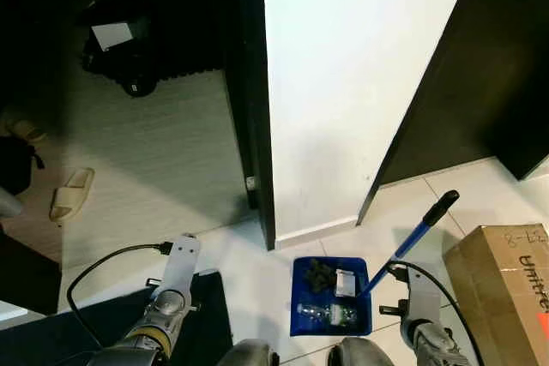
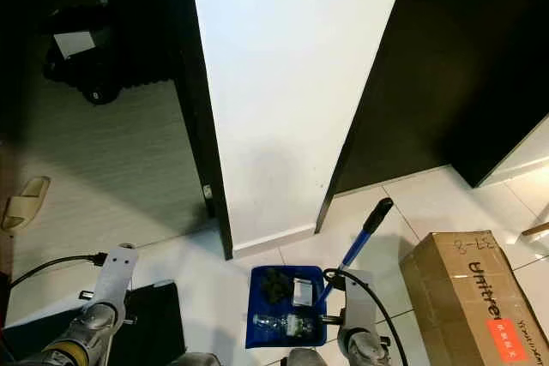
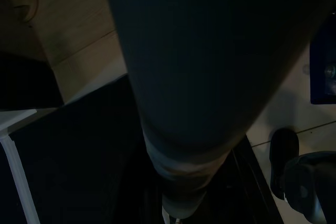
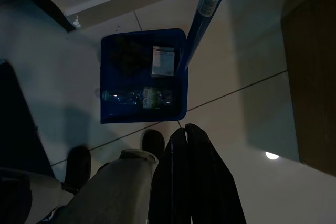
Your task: Sweep floor
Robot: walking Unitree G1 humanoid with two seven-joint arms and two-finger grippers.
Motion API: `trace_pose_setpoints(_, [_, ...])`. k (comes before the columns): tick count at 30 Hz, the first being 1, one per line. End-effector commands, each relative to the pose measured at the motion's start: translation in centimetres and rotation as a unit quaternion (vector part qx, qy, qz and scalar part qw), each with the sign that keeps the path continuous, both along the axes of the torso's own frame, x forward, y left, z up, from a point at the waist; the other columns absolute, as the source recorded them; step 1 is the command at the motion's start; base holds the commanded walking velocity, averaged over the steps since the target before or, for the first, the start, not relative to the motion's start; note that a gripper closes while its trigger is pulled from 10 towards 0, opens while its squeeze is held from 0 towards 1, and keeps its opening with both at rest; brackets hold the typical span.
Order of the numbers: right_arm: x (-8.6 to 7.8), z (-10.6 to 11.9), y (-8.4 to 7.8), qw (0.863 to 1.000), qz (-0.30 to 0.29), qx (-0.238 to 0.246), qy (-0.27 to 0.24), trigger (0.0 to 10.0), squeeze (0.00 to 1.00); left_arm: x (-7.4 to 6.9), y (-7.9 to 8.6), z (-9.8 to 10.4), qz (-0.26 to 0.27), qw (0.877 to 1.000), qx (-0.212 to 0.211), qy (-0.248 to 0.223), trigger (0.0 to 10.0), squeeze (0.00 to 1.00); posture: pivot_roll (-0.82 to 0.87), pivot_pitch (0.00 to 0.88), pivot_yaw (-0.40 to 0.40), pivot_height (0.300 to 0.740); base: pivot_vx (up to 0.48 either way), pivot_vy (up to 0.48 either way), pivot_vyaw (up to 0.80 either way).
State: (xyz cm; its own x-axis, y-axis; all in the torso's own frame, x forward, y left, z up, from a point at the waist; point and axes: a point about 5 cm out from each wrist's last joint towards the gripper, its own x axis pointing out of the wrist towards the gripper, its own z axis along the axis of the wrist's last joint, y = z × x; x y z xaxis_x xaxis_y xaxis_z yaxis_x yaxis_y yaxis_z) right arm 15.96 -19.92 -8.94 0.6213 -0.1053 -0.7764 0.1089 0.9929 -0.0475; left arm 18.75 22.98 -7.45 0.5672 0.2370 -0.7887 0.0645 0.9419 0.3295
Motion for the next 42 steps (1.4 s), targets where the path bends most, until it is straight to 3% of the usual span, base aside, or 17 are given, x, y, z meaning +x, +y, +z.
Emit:
trace_pose_setpoints(1, [-0.09,0.0,-0.2,1.0,-0.001,-0.005,0.001,10.0,0.0,-0.68,1.03,-0.09,-0.003,1.0,0.016,0.015,10.0,0.0,0.07,0.0,0.01,0.74,0.0,0.0,0.0])
trace_pose_setpoints(34, [-0.48,-0.06,-0.95,1.0,0.013,-0.017,0.011,10.0,0.0,-0.7,0.92,-0.12,-0.004,1.0,0.017,0.014,10.0,0.0,0.08,0.0,0.007,0.74,0.0,0.0,0.0])
trace_pose_setpoints(42, [-0.22,-0.06,-0.33,1.0,0.015,-0.012,0.009,10.0,0.0,-0.53,0.88,-0.06,-0.003,1.0,0.015,0.013,10.0,0.0,0.08,0.0,0.005,0.74,0.0,0.0,0.0])
